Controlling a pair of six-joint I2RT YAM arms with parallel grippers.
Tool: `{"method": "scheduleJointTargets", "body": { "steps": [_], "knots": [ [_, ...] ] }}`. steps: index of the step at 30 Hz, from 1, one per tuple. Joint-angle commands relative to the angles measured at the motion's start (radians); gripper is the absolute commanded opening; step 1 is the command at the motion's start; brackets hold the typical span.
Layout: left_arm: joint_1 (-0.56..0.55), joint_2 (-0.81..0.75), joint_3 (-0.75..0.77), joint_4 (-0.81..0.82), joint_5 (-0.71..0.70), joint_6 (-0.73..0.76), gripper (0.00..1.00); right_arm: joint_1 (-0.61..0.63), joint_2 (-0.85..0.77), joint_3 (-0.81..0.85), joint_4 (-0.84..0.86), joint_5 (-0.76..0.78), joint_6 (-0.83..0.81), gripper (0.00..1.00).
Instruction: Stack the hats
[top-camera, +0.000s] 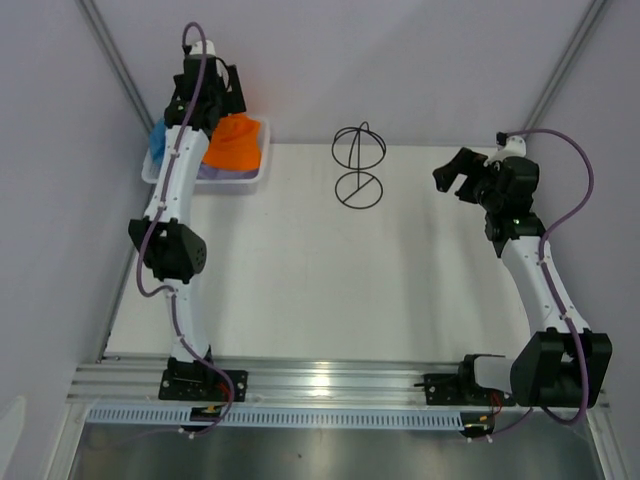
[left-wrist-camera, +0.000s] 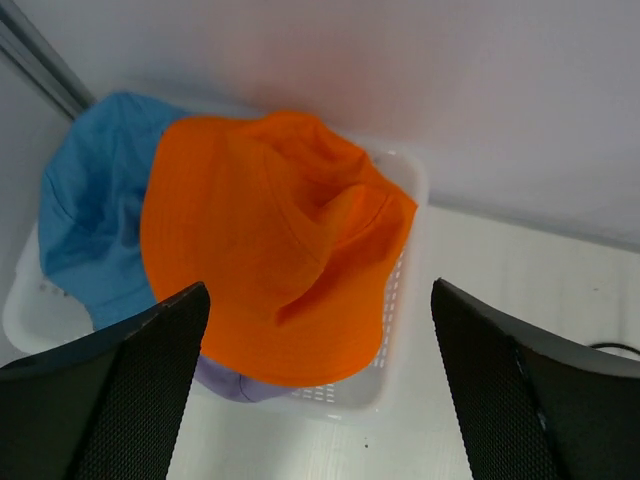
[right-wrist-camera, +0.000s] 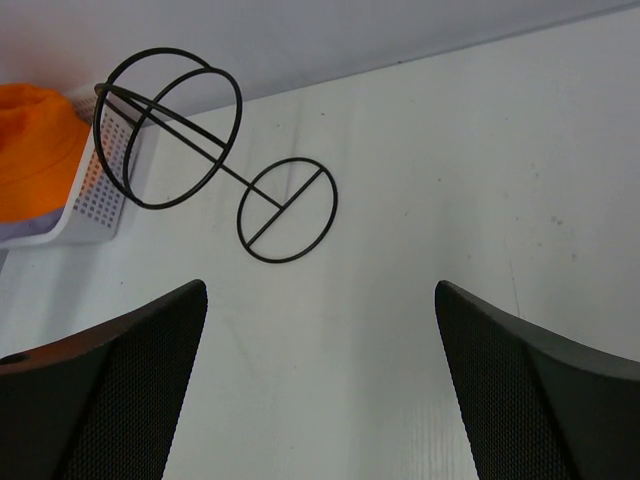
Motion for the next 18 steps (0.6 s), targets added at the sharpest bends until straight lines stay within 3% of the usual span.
{"method": "scheduleJointTargets", "body": {
  "steps": [1, 5, 11, 18],
  "knots": [
    [0.007, 0.024, -0.064, 0.111, -0.081, -0.004, 0.96, 0.006, 0.029, 0.045, 0.045, 0.040, -0.020, 1.00],
    [0.007, 0.136, 0.029, 0.137, -0.096, -0.008, 0.96, 0.011, 0.078, 0.057, 0.049, 0.029, -0.023, 1.00],
    [0.015, 0.170, -0.021, 0.266, -0.179, 0.006, 0.94, 0.097, 0.156, 0.112, -0.015, 0.088, -0.088, 1.00],
    [0.024, 0.142, -0.070, 0.253, -0.175, -0.009, 0.97, 0.130, 0.211, 0.106, 0.208, -0.008, 0.013, 1.00]
  ]
}}
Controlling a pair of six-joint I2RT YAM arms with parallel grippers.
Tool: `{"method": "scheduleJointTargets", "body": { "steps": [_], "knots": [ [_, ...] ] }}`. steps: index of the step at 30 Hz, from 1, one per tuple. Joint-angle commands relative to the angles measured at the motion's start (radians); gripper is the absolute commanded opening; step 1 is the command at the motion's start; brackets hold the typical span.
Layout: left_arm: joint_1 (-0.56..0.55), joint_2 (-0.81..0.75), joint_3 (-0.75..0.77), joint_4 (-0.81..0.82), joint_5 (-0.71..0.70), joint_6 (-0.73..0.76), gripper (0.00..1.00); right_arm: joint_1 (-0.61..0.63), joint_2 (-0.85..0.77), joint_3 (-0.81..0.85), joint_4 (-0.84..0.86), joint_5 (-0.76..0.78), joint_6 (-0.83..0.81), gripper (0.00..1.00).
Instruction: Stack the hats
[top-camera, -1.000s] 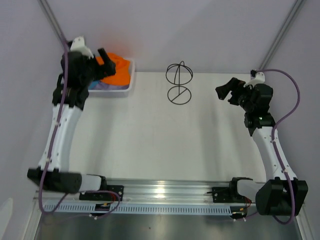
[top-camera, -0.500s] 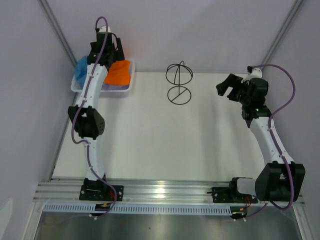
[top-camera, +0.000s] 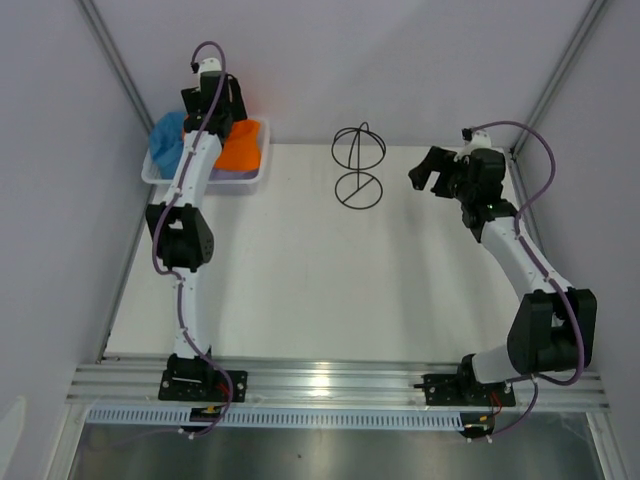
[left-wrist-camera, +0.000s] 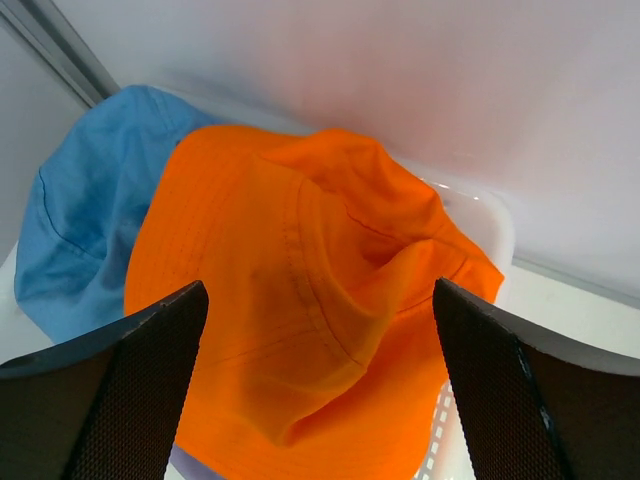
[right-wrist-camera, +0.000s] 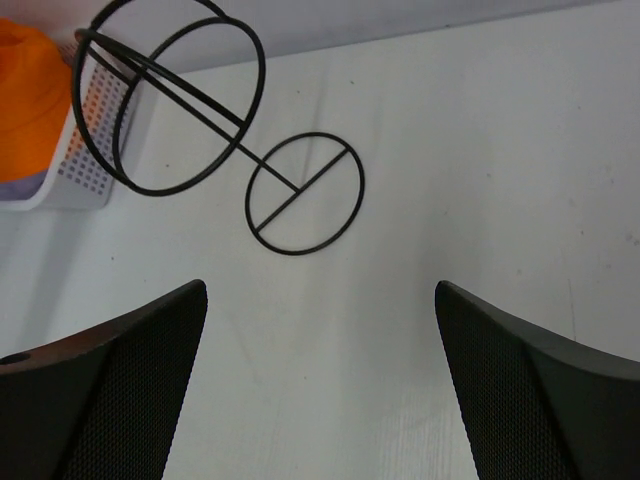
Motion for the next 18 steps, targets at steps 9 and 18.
{"method": "scheduleJointTargets", "body": {
  "steps": [9, 18],
  "knots": [
    [0.010, -0.081, -0.029, 0.024, 0.014, -0.016, 1.00, 0.167, 0.319, 0.273, 0.165, 0.185, 0.205, 1.00],
    [0.010, -0.116, -0.035, 0.018, 0.050, 0.013, 1.00, 0.231, 0.523, 0.489, 0.002, 0.340, 0.267, 0.99]
  ]
}}
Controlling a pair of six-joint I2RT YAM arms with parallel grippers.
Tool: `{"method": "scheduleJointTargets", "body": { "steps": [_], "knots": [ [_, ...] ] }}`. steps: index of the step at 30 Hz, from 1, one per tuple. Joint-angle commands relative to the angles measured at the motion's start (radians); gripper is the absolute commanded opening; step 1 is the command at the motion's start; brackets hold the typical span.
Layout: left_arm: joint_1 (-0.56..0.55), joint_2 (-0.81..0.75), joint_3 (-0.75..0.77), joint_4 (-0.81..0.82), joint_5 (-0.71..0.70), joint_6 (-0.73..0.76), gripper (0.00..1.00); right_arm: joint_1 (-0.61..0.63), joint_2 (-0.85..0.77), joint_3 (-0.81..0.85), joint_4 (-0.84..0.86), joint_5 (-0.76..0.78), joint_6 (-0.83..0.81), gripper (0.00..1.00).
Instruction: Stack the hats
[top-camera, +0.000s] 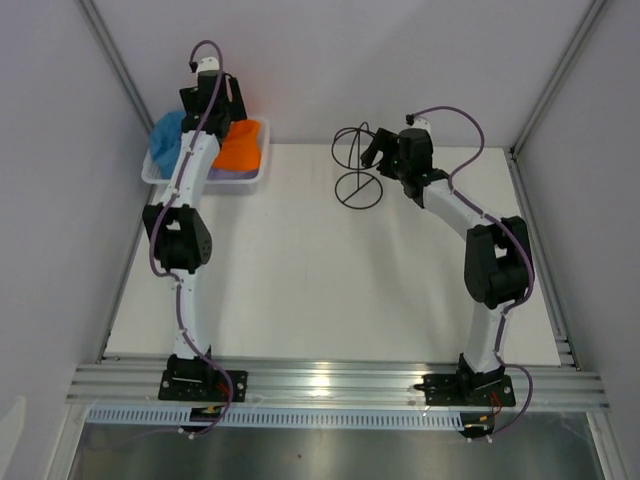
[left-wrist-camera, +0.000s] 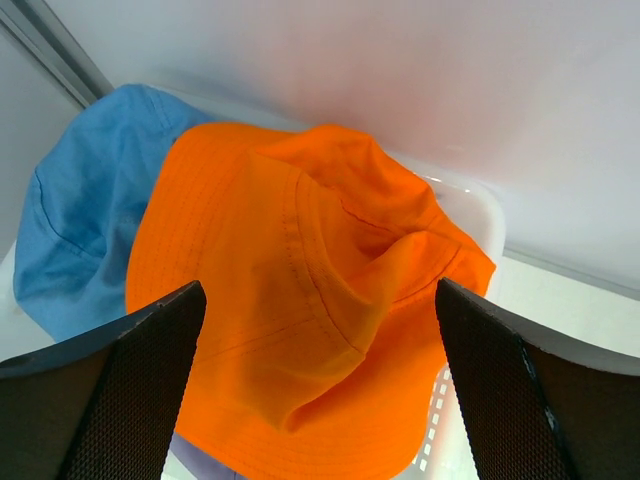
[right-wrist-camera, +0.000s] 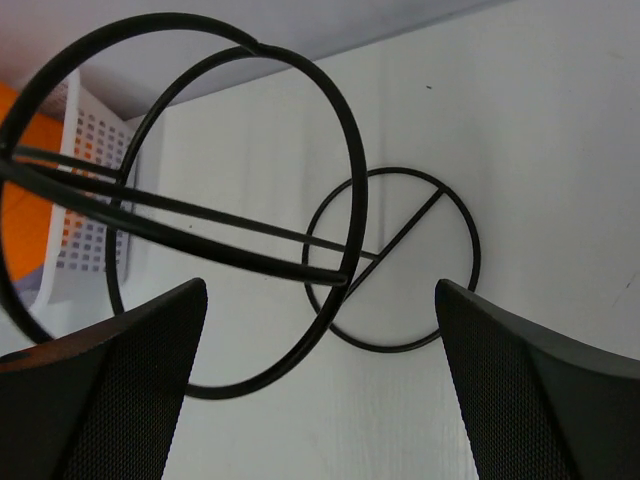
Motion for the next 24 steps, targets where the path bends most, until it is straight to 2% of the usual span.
{"method": "scheduleJointTargets", "body": {
  "steps": [1, 6, 9, 14, 18, 19, 22, 24],
  "knots": [
    [0.005, -0.093, 0.003, 0.012, 0.026, 0.013, 1.00, 0.013, 0.038, 0.108, -0.075, 0.124, 0.045, 1.00],
    [0.005, -0.110, -0.003, 0.008, 0.038, 0.024, 1.00, 0.036, 0.073, 0.113, -0.098, 0.263, 0.083, 0.98],
    [0.004, -0.117, -0.009, 0.006, 0.037, 0.030, 0.99, 0.046, 0.088, 0.139, -0.161, 0.291, 0.103, 0.85],
    [0.004, -0.128, -0.023, 0.009, 0.032, 0.033, 0.99, 0.052, 0.104, 0.199, -0.293, 0.276, 0.082, 0.72],
    [0.004, -0.134, -0.023, 0.006, 0.041, 0.040, 1.00, 0.053, 0.081, 0.199, -0.336, 0.283, 0.075, 0.60],
    [0.004, -0.137, -0.022, 0.006, 0.041, 0.043, 1.00, 0.053, 0.070, 0.202, -0.345, 0.288, 0.072, 0.54],
    [0.004, -0.149, -0.023, 0.005, 0.043, 0.056, 0.99, 0.053, 0.073, 0.278, -0.451, 0.302, 0.043, 0.54],
    [0.004, -0.154, -0.023, 0.005, 0.040, 0.072, 0.99, 0.051, 0.090, 0.335, -0.587, 0.309, 0.020, 0.55]
  ]
}}
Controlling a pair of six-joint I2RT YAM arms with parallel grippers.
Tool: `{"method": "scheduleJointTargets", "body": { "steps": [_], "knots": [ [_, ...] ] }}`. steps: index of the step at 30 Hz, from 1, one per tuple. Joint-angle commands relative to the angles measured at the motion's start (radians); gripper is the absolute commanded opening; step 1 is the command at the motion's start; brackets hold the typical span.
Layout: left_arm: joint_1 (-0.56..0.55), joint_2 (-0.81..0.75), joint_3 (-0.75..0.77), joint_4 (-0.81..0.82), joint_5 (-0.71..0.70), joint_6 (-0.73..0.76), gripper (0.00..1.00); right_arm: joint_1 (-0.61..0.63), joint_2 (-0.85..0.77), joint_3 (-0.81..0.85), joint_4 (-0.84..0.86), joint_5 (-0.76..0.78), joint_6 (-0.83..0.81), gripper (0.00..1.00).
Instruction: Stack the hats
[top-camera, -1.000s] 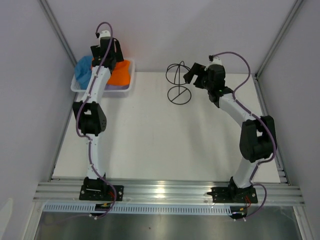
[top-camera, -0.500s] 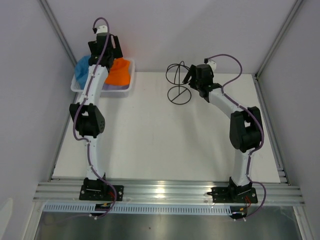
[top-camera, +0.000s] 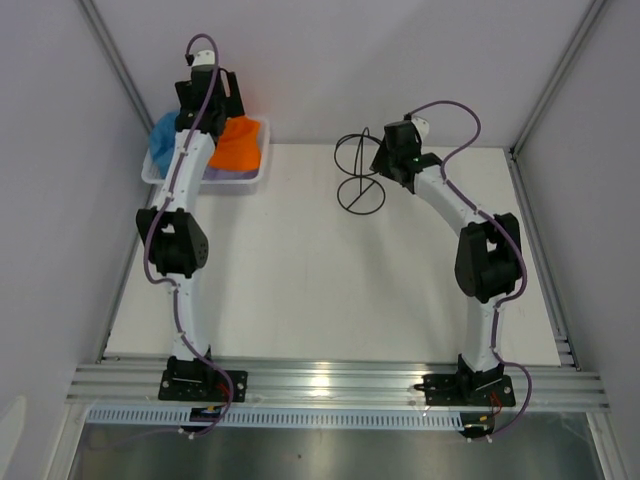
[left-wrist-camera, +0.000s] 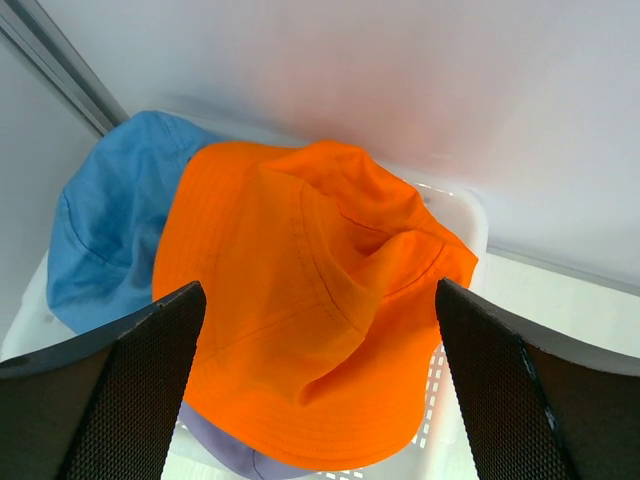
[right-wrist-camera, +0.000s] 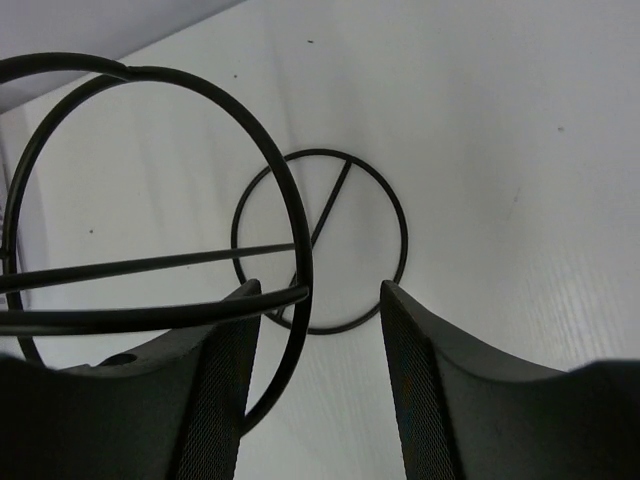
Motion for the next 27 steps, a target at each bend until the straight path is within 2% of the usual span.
{"method": "scheduleJointTargets", "body": {
  "steps": [1, 7, 13, 21, 27],
  "knots": [
    [0.003, -0.089, 0.003, 0.009, 0.005, 0.039, 1.00, 0.004, 0.000, 0.128, -0.226, 0.033, -0.048, 0.55],
    [0.003, -0.106, 0.005, -0.004, 0.006, 0.026, 1.00, 0.011, -0.081, 0.035, -0.300, -0.059, -0.025, 0.56],
    [0.003, -0.118, 0.006, -0.026, 0.013, 0.034, 1.00, 0.025, -0.196, -0.134, -0.292, -0.074, -0.003, 0.52],
    [0.003, -0.138, 0.003, -0.056, 0.023, 0.032, 1.00, 0.083, -0.290, -0.234, -0.410, -0.091, 0.017, 0.50],
    [0.003, -0.146, -0.003, -0.076, 0.031, 0.016, 0.99, 0.131, -0.431, -0.357, -0.469, -0.133, 0.081, 0.50]
  ]
}}
